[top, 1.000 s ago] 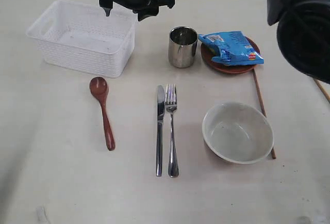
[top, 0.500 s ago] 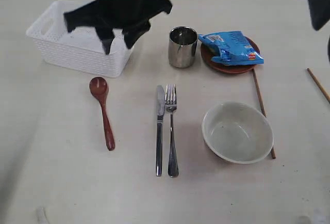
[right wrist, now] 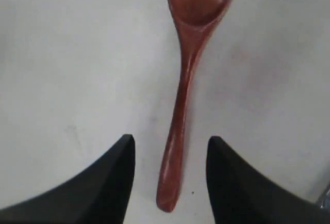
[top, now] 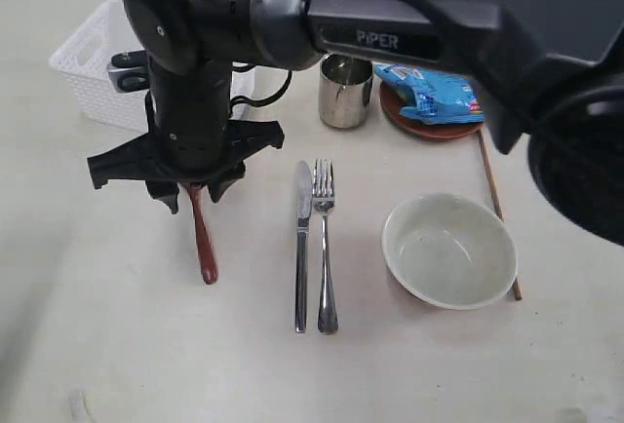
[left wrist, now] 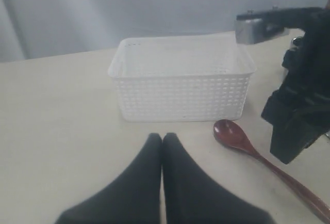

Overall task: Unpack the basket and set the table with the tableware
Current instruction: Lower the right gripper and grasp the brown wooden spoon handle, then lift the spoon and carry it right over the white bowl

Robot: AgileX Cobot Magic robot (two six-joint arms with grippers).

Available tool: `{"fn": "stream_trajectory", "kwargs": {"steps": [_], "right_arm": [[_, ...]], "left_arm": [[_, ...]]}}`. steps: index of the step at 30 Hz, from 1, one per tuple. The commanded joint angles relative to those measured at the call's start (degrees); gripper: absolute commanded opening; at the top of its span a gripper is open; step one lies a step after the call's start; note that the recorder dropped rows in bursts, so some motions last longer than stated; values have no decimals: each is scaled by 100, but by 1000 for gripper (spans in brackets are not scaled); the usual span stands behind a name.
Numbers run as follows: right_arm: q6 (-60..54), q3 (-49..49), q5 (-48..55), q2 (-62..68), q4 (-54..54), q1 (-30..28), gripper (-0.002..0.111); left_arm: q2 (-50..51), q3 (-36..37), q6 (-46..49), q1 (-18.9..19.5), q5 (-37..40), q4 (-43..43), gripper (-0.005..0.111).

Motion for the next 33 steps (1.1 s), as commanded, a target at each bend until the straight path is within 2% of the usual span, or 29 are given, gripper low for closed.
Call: {"fn": "stream_trajectory", "kwargs": {"steps": [1,10,13,16,33], "right_arm": [[-153,22,-353,298,33,-18,42],[-528,22,-431,646,8,-134,40],[-728,22,-392,698,8,-123,24],[-960,22,-248,685,52,-123,-1],[-1716,36,1149,-856,80,327,0]], "left_arm": [[-20,10,0,-36,5,4,0],[-20,10,0,-36,5,4,0],[-20,10,0,-36,5,4,0],[-20,10,0,-36,5,4,0],[-20,10,0,-36,5,4,0]]}}
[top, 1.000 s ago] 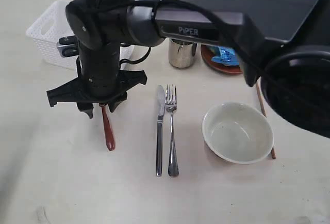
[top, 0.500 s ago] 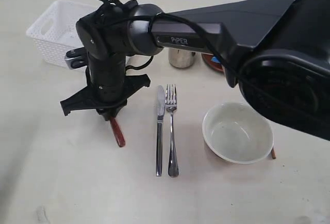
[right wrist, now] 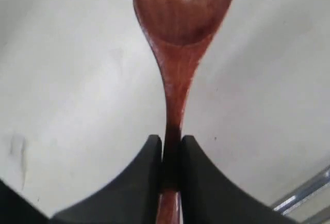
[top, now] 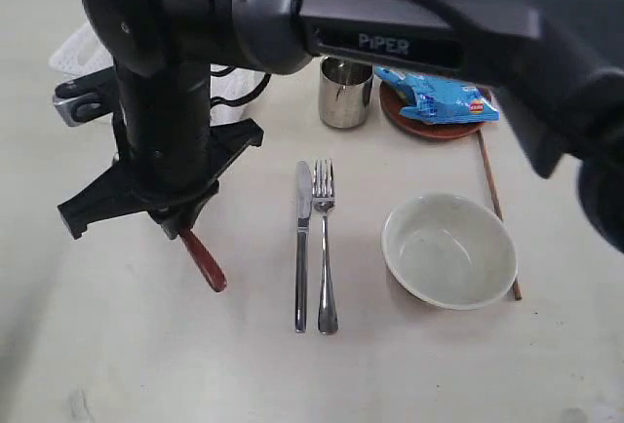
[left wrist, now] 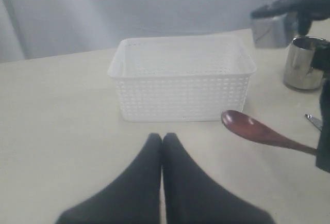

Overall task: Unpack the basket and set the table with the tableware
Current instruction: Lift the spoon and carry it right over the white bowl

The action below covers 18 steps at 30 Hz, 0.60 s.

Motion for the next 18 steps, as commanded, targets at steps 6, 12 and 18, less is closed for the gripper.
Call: {"fn": "stream_trajectory", "kwargs": {"steps": [6,12,18], "right_arm": [[-278,302,469,-1386,-609,-10,0],[-241,1280,469,-2484,-1226,-67,0],[-342,2512,469,-3404,-1244,-1027,0]], "left_arm": [[-20,10,0,-36,5,4,0],[-20,10,0,-36,5,4,0],[-20,10,0,-36,5,4,0]]}}
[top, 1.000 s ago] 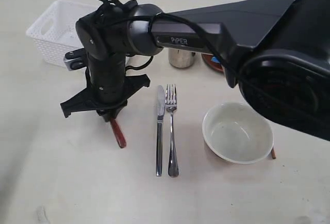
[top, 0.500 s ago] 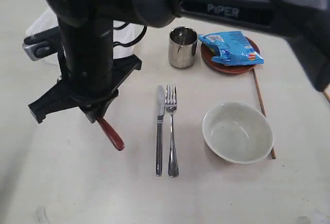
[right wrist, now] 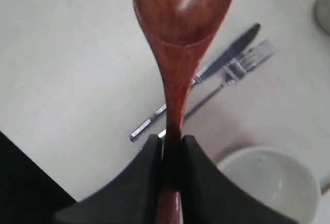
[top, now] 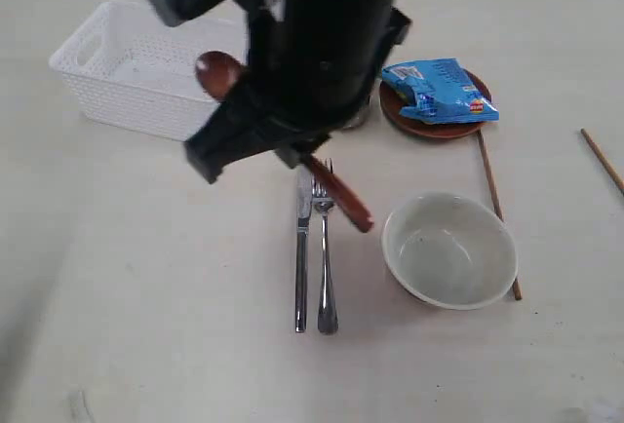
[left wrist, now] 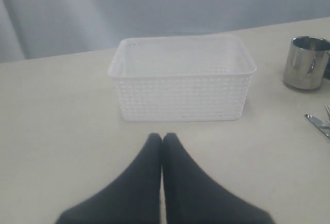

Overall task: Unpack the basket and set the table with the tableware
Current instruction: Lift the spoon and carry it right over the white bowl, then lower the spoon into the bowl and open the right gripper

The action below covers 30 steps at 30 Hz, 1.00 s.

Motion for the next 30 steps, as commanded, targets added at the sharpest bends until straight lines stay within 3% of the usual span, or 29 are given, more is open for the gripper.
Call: {"fn": "stream_trajectory", "kwargs": {"steps": [1,7,12,17,24,30], "right_arm": [[-157,895,48,-646,-163,-882,0],[-1673,2000,48,-1393,-163,-1825,0],[-1891,2704,48,-1643,-500,-2176,0],[-1934,3084,48,-1643,-822,-2279,0],[-3033,3318,22,-1523,130,-2279,0],[-3082,3465,-105,-1219,-3,-2279,0]], "left_arm": [[-20,10,0,-36,5,4,0],[-20,10,0,-36,5,4,0],[-20,10,0,-36,5,4,0],[-20,10,0,-36,5,4,0],[-20,10,0,-36,5,4,0],[-20,10,0,-36,5,4,0]]}}
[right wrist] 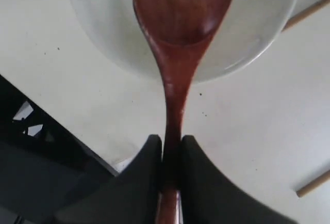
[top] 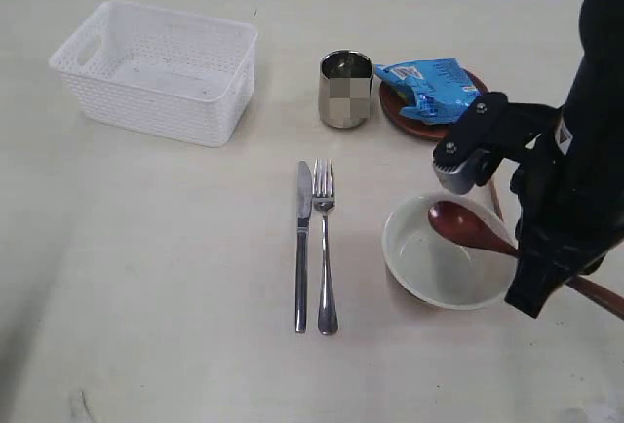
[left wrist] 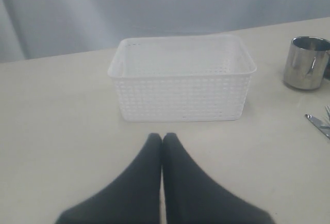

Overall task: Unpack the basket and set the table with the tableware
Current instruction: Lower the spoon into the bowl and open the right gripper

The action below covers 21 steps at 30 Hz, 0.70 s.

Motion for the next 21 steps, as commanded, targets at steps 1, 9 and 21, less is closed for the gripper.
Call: {"fn": "stream_trajectory", "kwargs": {"steps": [1,9,21], "right_arm": [[-124,35,-247,163,-47,-38,0],[-120,35,-494,756,-208,-38,0],[95,-57,-657,1119,-372,-38,0]], "left_arm": [[-20,10,0,-36,5,4,0],[-20,10,0,-36,5,4,0],[-20,10,0,-36,5,4,0]]}}
